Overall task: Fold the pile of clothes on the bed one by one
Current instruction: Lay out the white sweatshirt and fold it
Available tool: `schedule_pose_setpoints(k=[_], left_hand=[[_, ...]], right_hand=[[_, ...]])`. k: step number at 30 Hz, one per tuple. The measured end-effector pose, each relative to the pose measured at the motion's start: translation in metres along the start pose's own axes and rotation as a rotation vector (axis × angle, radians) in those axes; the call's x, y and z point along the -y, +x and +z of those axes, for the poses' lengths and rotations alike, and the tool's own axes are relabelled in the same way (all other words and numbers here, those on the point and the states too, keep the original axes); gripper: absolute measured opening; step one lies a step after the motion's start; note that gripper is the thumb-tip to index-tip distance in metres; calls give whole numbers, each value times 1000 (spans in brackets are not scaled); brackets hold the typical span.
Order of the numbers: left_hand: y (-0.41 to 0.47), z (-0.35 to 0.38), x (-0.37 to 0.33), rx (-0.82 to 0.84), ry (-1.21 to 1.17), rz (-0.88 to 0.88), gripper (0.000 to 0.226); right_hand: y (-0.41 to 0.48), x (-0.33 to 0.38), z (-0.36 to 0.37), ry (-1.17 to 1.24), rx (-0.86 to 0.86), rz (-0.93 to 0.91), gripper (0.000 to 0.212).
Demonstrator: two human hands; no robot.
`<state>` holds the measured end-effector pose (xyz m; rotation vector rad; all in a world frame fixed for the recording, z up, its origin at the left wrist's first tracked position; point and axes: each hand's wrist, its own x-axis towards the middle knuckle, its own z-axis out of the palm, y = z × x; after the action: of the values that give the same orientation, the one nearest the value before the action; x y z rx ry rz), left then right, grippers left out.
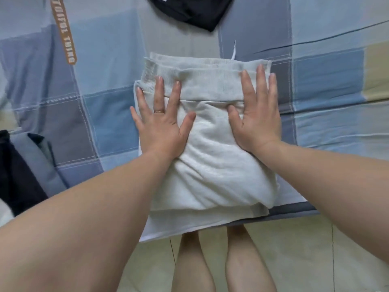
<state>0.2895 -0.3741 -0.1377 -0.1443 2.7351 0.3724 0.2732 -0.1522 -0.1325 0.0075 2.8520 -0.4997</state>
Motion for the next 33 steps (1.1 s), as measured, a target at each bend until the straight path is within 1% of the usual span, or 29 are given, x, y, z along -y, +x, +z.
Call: schedule_pose_setpoints(k=[3, 5, 7, 9, 11, 12, 13, 15, 16, 17, 19, 20, 22, 25, 26, 28, 30, 33], left_hand=[[6, 20, 7, -127, 71, 13, 73], [9, 19, 6, -104, 63, 5, 74], [8, 11, 3, -41, 40, -6, 74], [6, 2, 0, -10, -13, -18, 78], [-1, -8, -4, -27, -104, -87, 91], [-7, -13, -5, -38, -175, -158, 99], [-13, -17, -5, -49, -267, -246, 106], [-30, -22, -2, -69, -476, -422, 111], [-40, -22, 2, -68, -561, -500, 108], [-50, -21, 5, -52, -625, -565, 101], [-67, -16, 12, 3, -691, -642, 81], [-74, -14, 16, 27, -709, -654, 73], [-79, -11, 22, 41, -756, -624, 59], [-78, -17, 28, 10, -841, -569, 32], [-81, -23, 33, -14, -856, -560, 26], [-83, -31, 29, -41, -832, -542, 27], [-94, -45, 32, -97, -774, -580, 30], [-115, -65, 50, -177, -629, -658, 30]], right_hand=[[4, -8, 17, 32, -104, -66, 73], [8, -7, 15, 54, -97, -61, 75], [8, -3, 4, 111, -23, 29, 84], [3, -1, -9, 257, 67, 173, 99], [-4, -4, -21, 408, 137, 304, 112], [-8, -7, -28, 476, 171, 367, 113], [-14, -11, -34, 550, 210, 438, 108], [-27, -21, -44, 725, 344, 605, 84], [-32, -25, -48, 804, 432, 678, 76], [-37, -28, -51, 861, 509, 722, 73], [-39, -31, -57, 927, 596, 753, 72], [-39, -32, -57, 966, 614, 763, 71], [-37, -32, -59, 1044, 635, 785, 68], [-39, -31, -61, 1107, 642, 773, 62], [-41, -26, -61, 1113, 647, 750, 61], [-44, -24, -67, 1139, 639, 737, 61], [-48, -8, -70, 1152, 655, 719, 61], [-46, 36, -70, 1181, 706, 651, 54]])
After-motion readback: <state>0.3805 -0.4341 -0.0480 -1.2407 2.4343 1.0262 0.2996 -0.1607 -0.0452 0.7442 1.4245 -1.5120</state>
